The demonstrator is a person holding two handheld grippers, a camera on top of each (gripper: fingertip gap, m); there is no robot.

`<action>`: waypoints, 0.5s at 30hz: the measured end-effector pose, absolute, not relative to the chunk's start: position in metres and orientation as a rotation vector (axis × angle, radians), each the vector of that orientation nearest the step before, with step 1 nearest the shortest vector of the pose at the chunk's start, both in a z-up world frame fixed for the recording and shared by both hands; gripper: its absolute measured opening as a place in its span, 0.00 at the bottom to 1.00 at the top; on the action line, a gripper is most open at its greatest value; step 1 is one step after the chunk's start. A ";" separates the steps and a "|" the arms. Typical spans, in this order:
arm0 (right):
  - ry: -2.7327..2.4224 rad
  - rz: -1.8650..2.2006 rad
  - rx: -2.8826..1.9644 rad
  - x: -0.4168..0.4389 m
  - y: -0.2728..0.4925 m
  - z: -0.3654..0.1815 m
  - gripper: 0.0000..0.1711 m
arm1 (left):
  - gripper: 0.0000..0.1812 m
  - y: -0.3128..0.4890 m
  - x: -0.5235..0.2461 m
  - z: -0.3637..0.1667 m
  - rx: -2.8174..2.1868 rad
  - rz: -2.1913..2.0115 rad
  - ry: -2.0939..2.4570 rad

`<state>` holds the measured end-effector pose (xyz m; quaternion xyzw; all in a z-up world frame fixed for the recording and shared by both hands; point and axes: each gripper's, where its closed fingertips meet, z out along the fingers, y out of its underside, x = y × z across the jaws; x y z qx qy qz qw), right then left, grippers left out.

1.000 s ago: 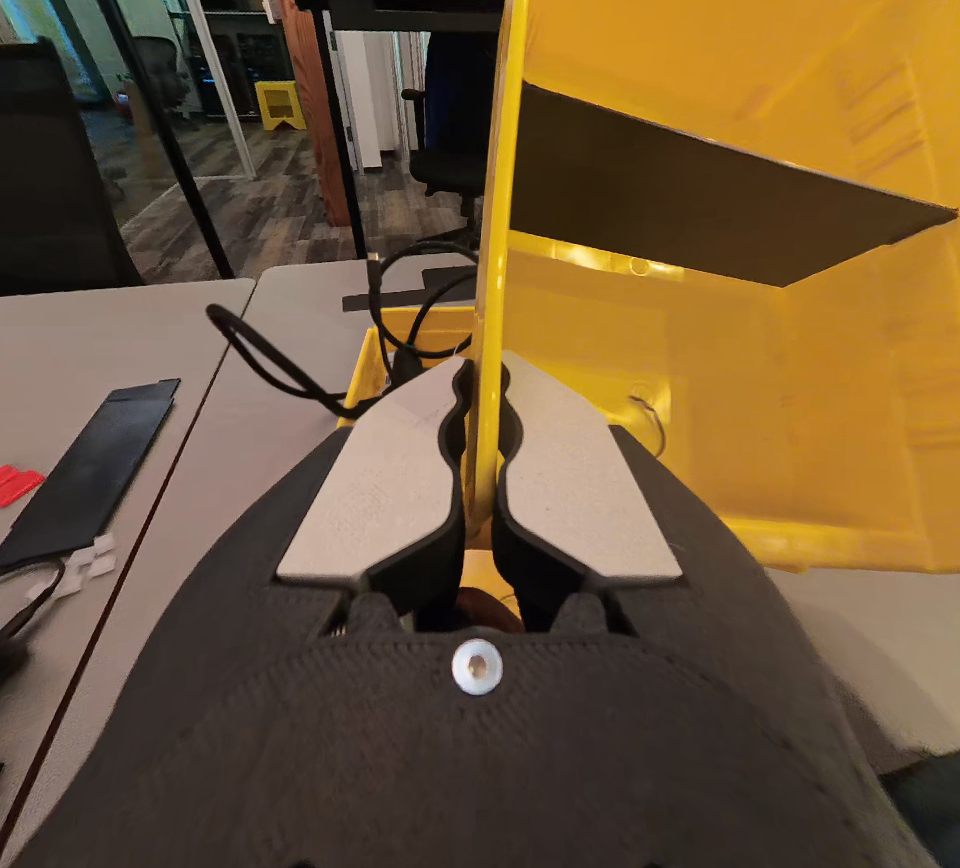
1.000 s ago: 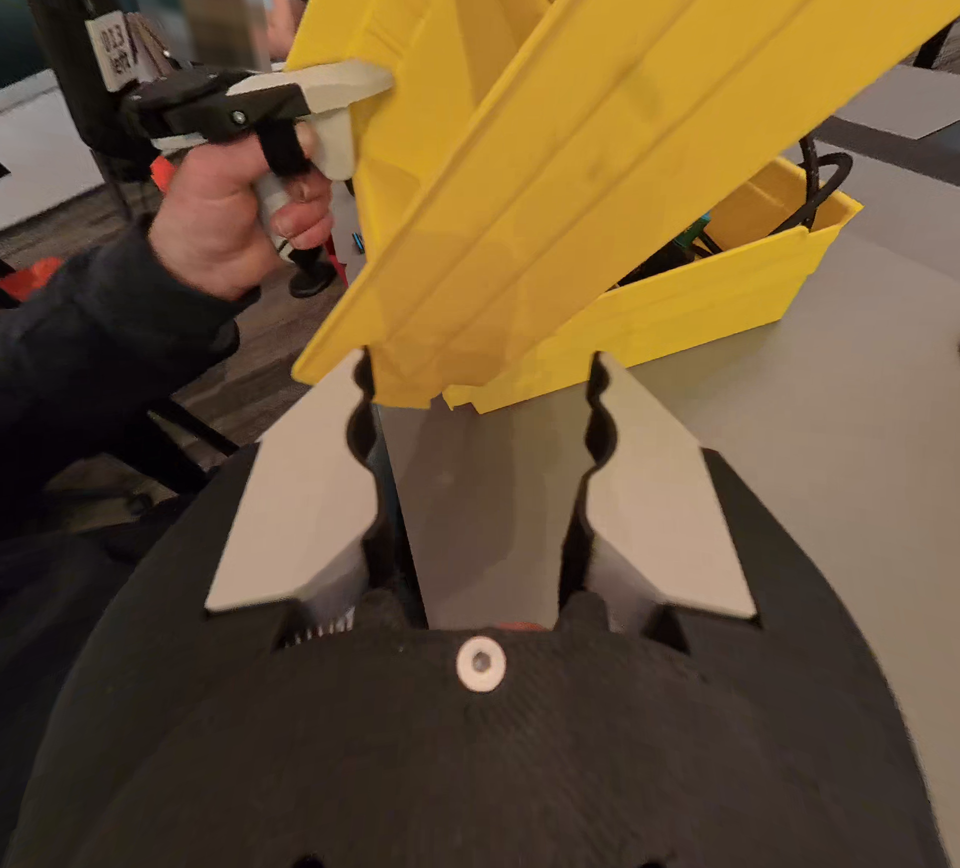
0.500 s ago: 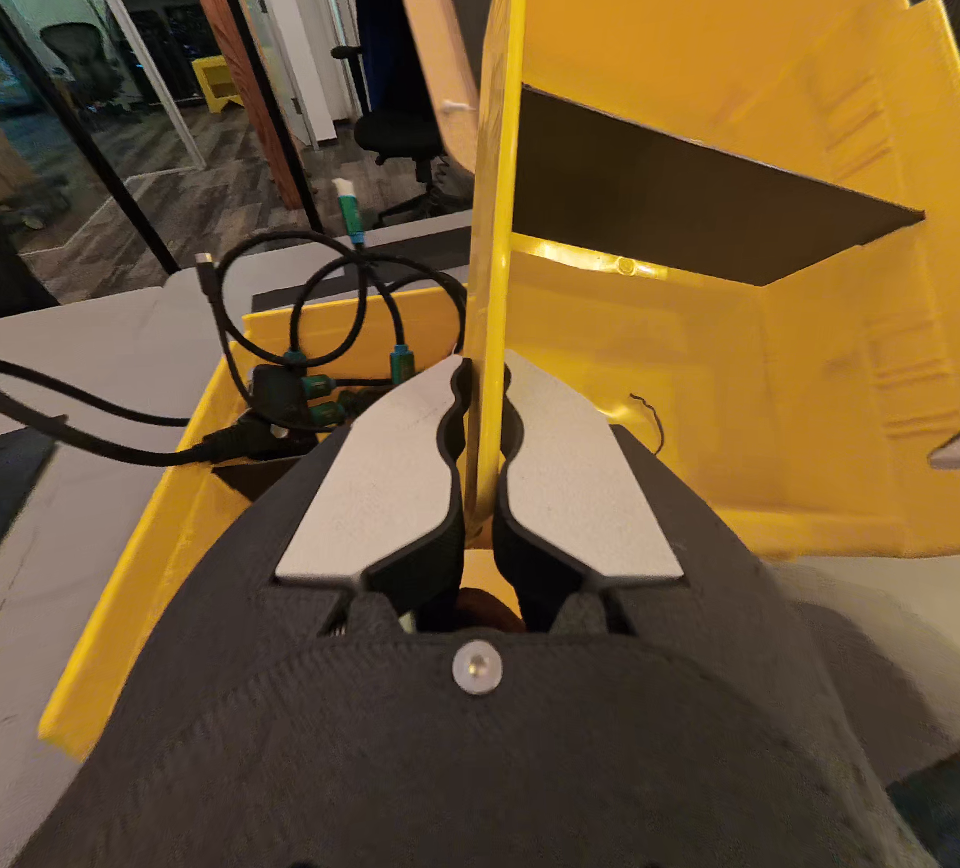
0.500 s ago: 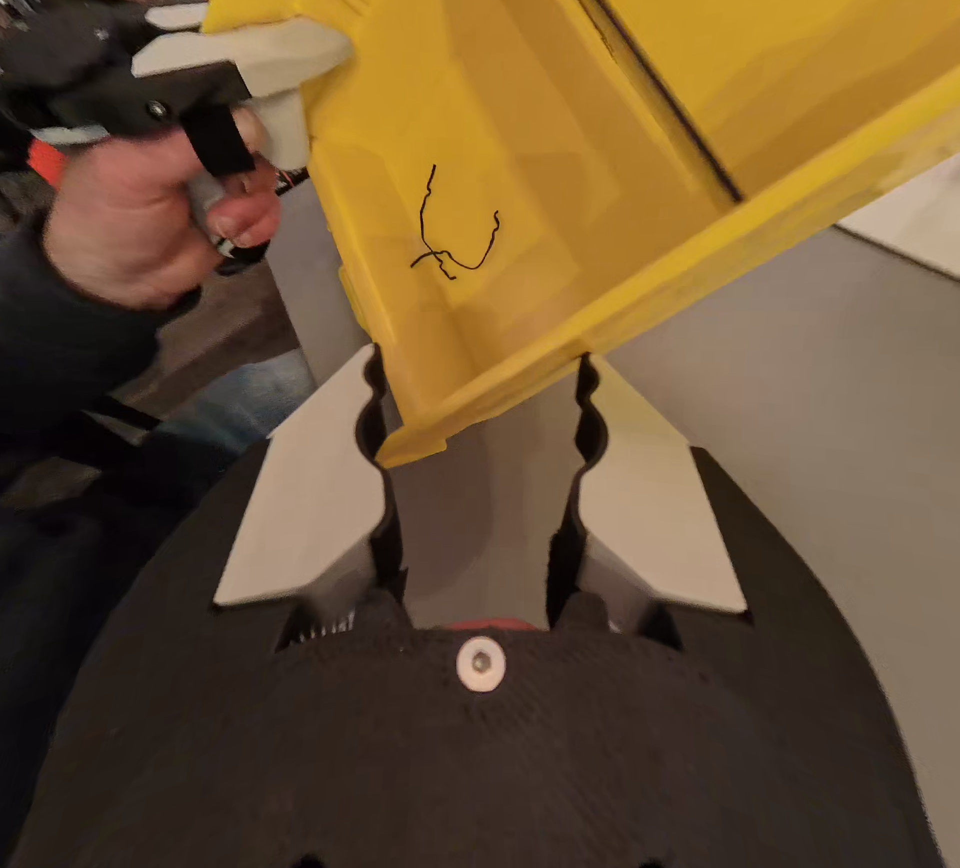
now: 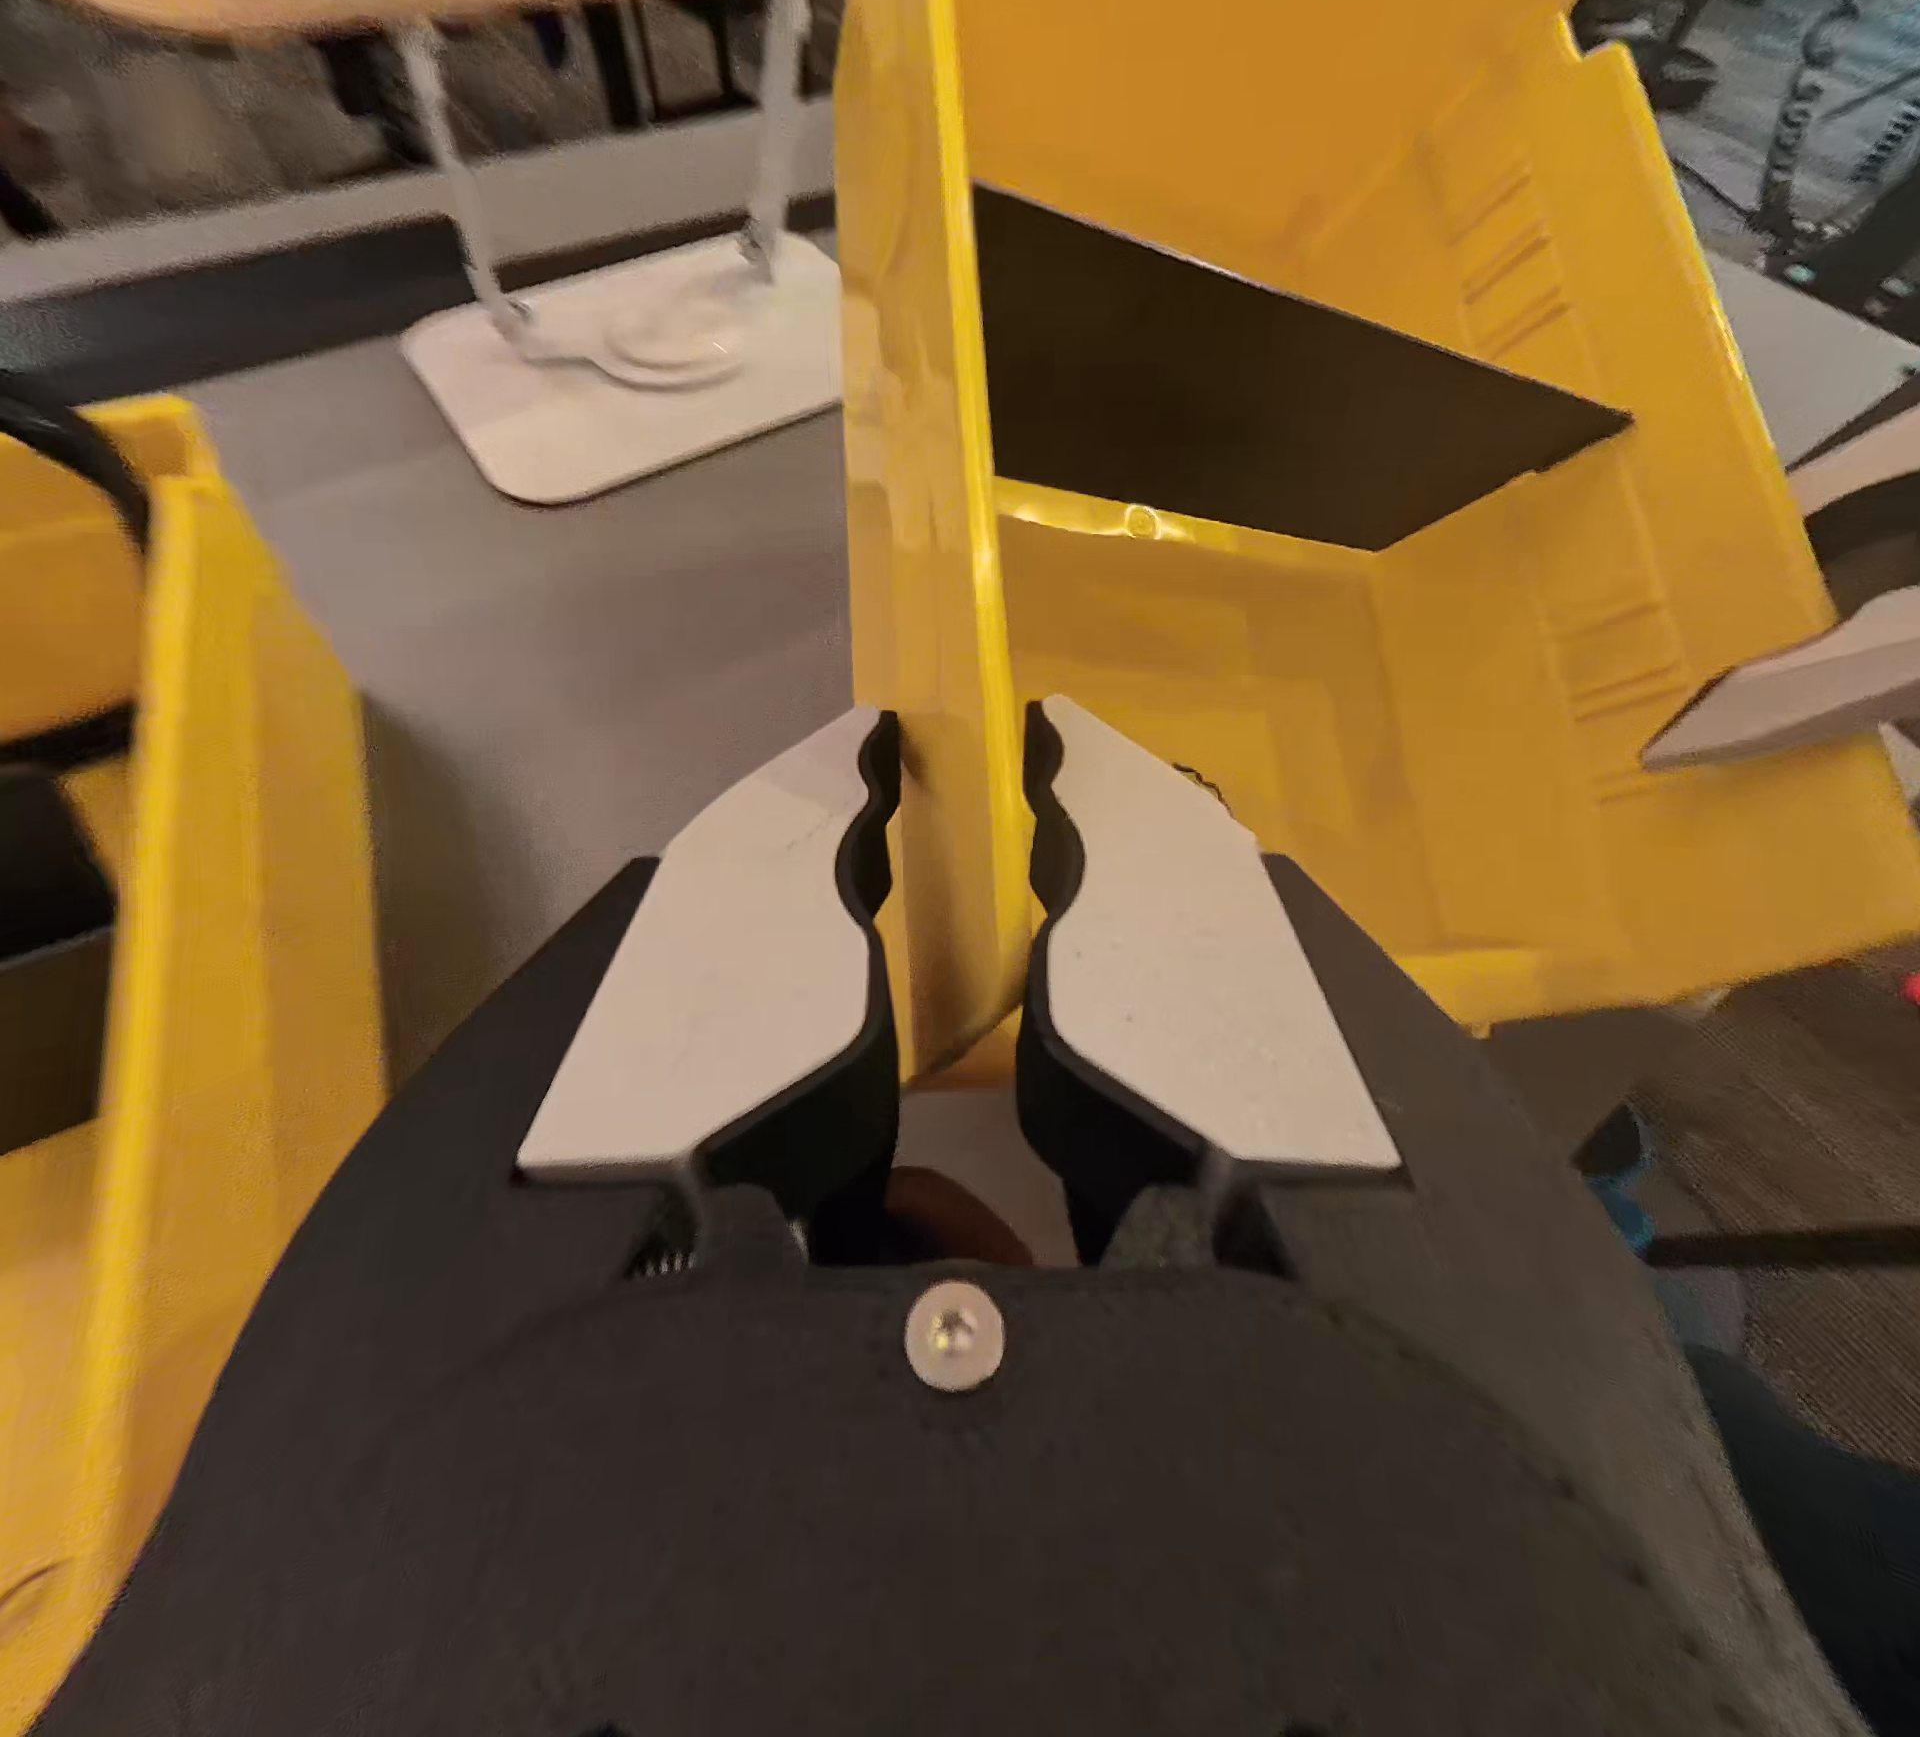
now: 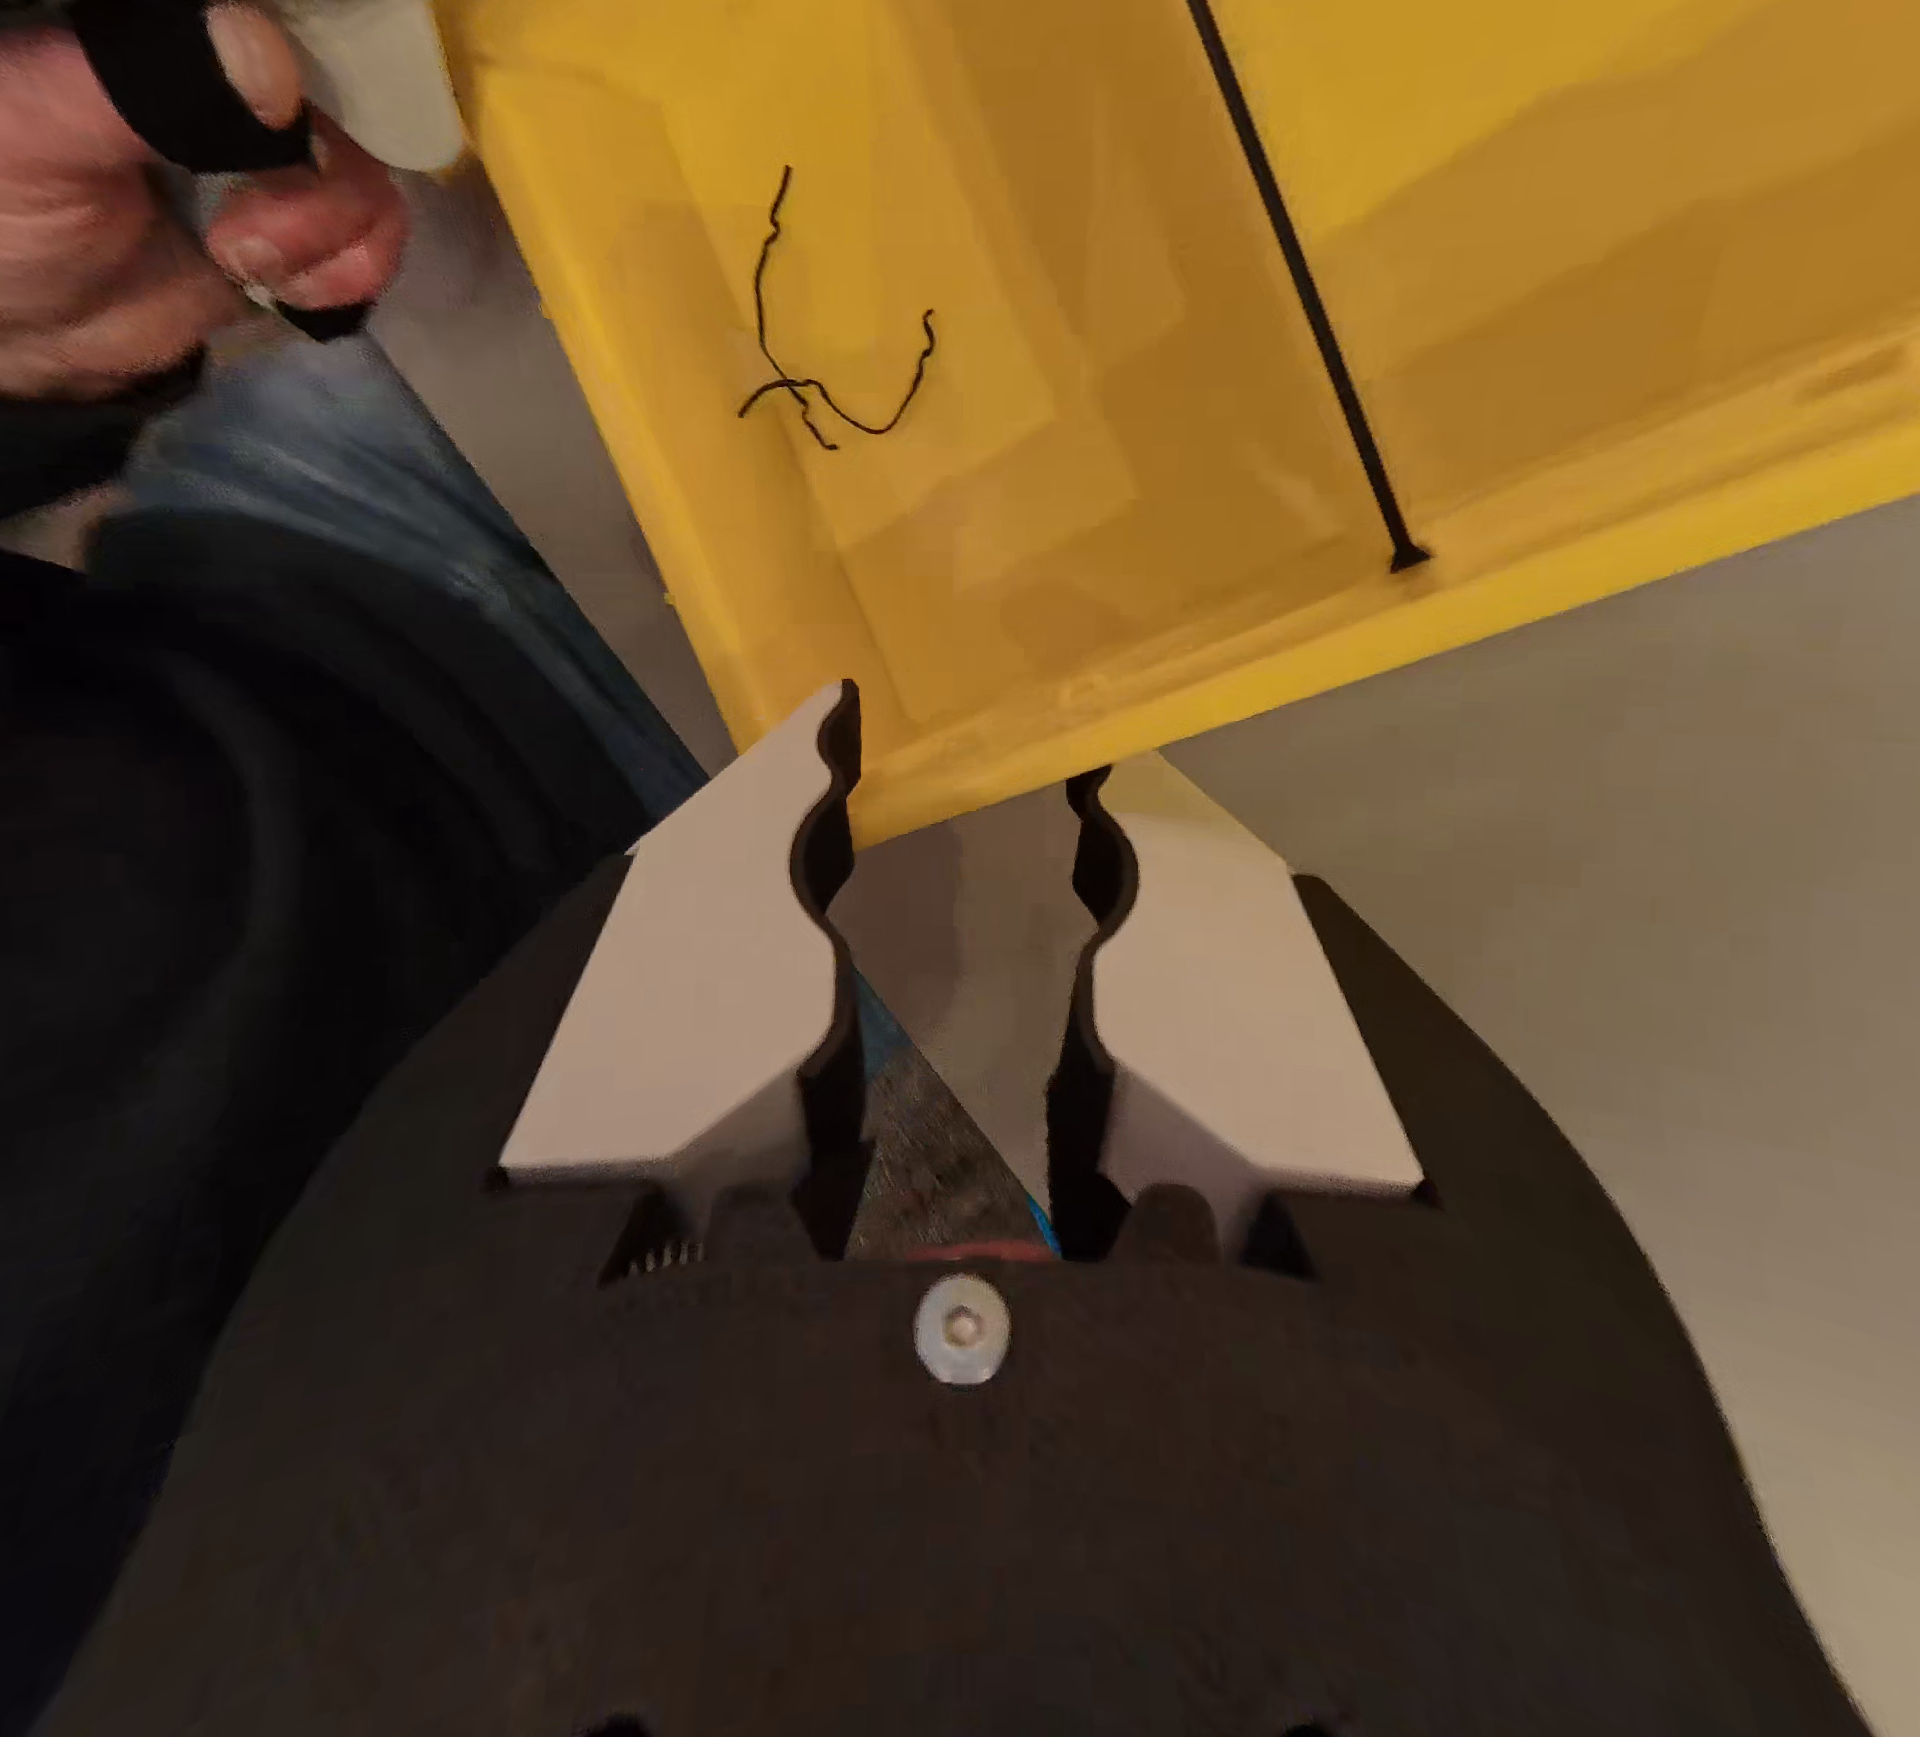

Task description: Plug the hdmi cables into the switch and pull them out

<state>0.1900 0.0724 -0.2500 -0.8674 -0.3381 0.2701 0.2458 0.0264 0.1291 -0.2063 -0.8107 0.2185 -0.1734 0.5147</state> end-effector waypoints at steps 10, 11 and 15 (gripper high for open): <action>-0.824 0.607 -2.540 0.265 0.087 -0.262 0.15 | 0.22 0.102 0.093 -0.255 -2.105 -0.705 0.711; -0.818 0.551 -2.543 0.273 0.092 -0.260 0.13 | 0.25 0.095 0.099 -0.259 -2.129 -0.758 0.766; -0.856 0.416 -2.560 0.285 0.101 -0.258 0.08 | 0.29 0.064 0.107 -0.260 -2.184 -0.910 0.986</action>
